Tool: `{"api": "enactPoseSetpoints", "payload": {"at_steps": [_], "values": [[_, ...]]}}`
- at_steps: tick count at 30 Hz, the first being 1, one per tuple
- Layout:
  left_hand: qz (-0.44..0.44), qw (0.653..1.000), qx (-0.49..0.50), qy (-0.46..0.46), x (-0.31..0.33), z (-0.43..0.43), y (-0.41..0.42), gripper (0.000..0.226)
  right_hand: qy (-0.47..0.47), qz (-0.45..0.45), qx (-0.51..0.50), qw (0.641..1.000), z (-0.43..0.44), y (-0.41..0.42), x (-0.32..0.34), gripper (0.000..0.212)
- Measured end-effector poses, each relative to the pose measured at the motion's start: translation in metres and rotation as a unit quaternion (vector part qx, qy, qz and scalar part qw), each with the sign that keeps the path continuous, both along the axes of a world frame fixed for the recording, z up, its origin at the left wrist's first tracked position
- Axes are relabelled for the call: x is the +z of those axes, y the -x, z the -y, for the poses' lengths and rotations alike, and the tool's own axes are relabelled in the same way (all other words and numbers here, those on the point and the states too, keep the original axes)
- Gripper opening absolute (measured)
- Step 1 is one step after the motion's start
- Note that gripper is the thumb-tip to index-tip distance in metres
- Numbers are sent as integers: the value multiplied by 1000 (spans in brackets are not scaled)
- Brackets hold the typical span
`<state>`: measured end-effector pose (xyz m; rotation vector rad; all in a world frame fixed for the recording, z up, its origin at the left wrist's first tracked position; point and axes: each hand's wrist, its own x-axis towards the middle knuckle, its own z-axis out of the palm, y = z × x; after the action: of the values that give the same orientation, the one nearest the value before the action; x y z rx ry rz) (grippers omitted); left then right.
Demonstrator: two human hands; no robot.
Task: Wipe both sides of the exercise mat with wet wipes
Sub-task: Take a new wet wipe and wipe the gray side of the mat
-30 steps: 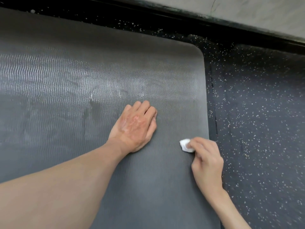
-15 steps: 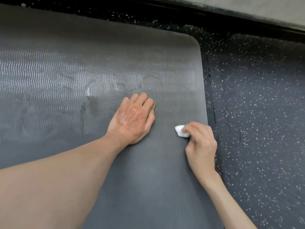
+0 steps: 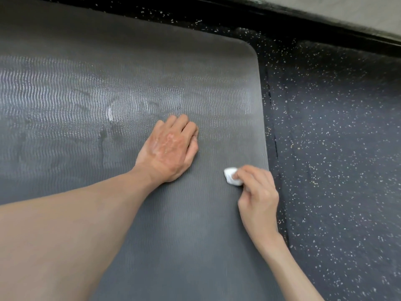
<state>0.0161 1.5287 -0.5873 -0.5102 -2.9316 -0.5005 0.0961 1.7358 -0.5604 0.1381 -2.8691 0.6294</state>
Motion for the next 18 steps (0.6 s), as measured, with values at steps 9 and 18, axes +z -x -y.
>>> {"api": "enactPoseSetpoints", "payload": {"at_steps": [9,18], "values": [[-3,1000,-4,-5,0,-1,0,23,10,-3,-18,1000,5,-7,-2,30],[-4,1000,-3,-9,-1,-1,0,21,22,15,-3,1000,4,-50,0,31]]}}
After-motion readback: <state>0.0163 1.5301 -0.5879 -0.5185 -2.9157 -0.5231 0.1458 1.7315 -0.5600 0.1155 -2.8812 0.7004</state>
